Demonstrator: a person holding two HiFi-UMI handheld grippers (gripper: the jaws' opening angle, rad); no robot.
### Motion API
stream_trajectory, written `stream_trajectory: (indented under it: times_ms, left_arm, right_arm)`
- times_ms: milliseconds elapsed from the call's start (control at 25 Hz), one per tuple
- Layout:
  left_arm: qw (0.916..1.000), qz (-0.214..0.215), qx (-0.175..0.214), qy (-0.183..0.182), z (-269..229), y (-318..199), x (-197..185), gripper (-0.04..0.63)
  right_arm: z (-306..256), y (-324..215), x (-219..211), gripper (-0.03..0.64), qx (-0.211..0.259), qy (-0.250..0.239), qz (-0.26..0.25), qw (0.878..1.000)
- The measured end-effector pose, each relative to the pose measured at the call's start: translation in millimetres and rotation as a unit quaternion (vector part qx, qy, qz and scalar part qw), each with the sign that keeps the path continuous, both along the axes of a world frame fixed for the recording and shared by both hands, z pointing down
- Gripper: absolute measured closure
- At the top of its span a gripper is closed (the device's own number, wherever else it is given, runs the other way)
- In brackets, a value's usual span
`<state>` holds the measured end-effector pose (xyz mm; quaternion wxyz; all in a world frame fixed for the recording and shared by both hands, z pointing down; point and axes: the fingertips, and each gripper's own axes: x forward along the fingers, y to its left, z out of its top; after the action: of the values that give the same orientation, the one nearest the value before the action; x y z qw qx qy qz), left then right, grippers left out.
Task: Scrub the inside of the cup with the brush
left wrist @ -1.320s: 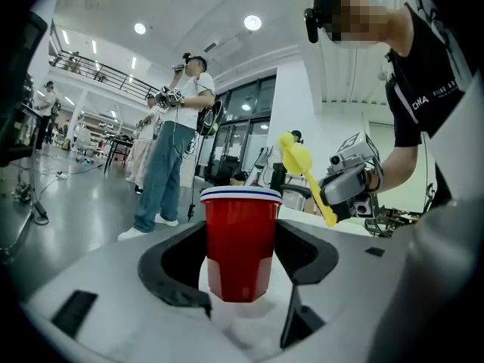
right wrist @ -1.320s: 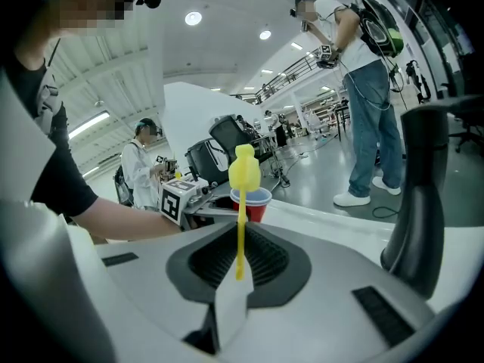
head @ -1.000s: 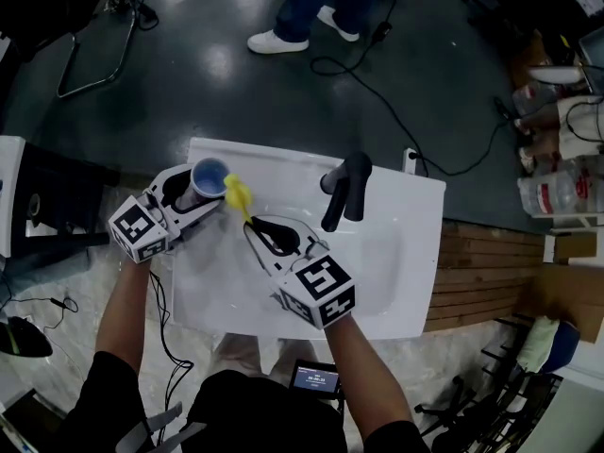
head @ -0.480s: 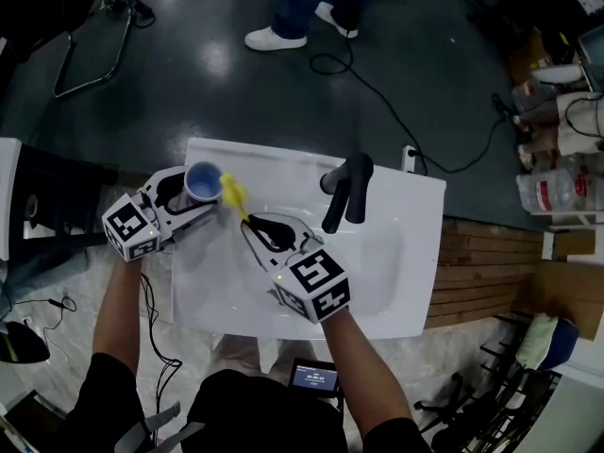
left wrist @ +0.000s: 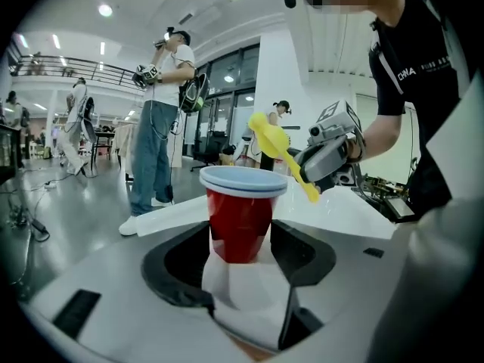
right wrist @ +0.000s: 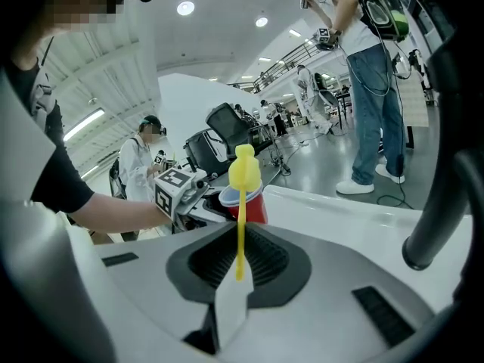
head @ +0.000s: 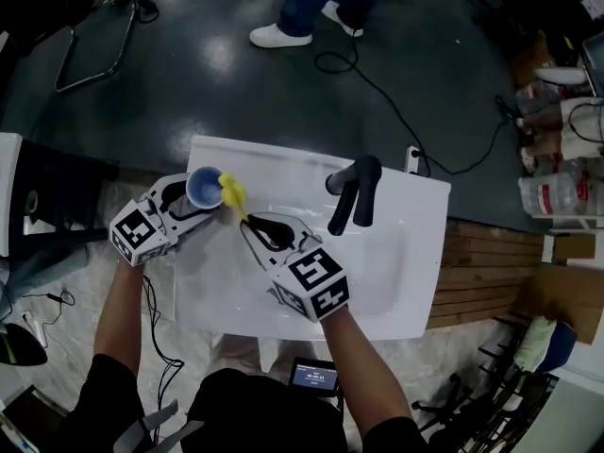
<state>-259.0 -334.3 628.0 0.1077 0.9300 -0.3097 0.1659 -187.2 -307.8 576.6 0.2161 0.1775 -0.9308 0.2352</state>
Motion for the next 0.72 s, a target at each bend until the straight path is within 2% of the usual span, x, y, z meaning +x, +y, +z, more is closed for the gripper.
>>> stream_trajectory:
  times_ms: [360,720]
  left_arm:
    - [0.9998,-0.017,-0.001,0.001,0,0,-4,0.336]
    - [0.9965,-0.077,-0.031,0.004,-8,21,-19,0.334]
  right_arm:
    - [4,-1,0,0.580,-0.005,0.005,0.006,1.000]
    - [-2,4,11,0.580,-0.005,0.009,0.016,1.000]
